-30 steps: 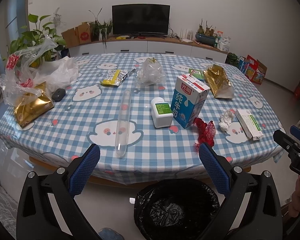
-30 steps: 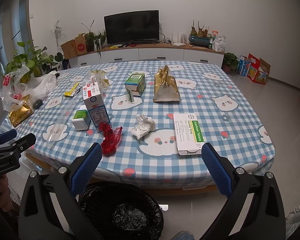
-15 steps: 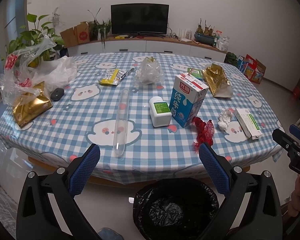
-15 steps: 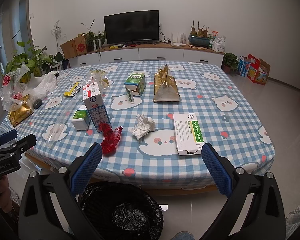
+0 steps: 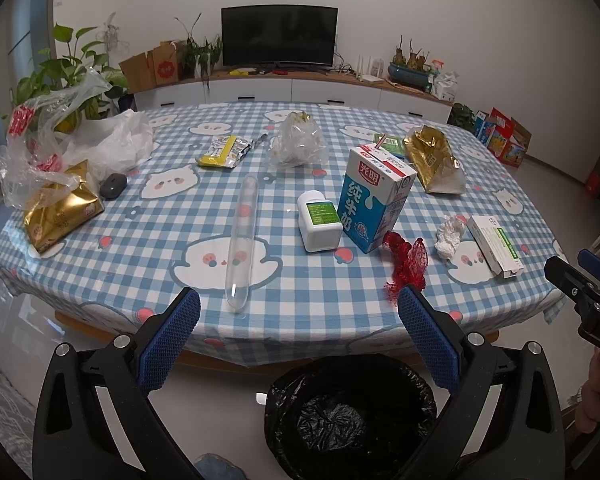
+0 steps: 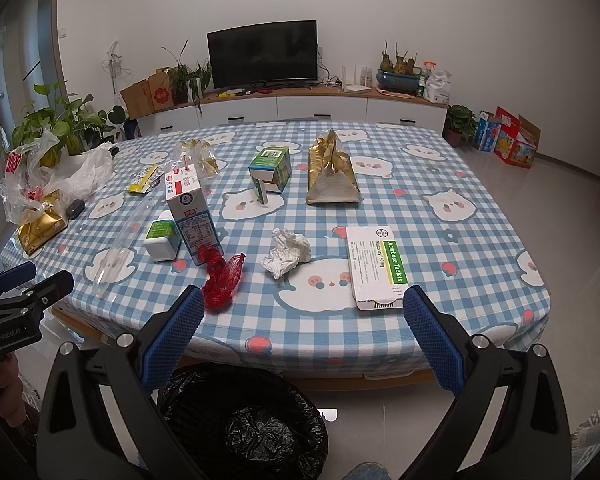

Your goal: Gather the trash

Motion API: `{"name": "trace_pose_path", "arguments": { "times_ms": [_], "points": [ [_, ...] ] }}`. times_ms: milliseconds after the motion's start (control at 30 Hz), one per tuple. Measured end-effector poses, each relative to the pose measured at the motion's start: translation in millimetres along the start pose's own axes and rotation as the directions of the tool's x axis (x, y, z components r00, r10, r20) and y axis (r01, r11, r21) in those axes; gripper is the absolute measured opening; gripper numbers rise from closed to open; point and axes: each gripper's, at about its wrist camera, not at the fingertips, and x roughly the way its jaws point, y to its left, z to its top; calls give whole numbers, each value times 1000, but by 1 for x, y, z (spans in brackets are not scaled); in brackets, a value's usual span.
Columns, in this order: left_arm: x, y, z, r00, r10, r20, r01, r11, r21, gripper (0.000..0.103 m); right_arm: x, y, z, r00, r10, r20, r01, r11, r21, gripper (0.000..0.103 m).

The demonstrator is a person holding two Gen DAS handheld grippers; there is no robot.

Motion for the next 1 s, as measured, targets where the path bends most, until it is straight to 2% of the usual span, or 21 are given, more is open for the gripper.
{"name": "trace_pose_path", "arguments": {
  "times_ms": [1000],
  "points": [
    [2, 0, -5, 1000, 5, -8, -5, 1000, 3, 97, 4, -1, -1, 1000, -3, -5, 3, 1000, 5, 95]
  ]
}}
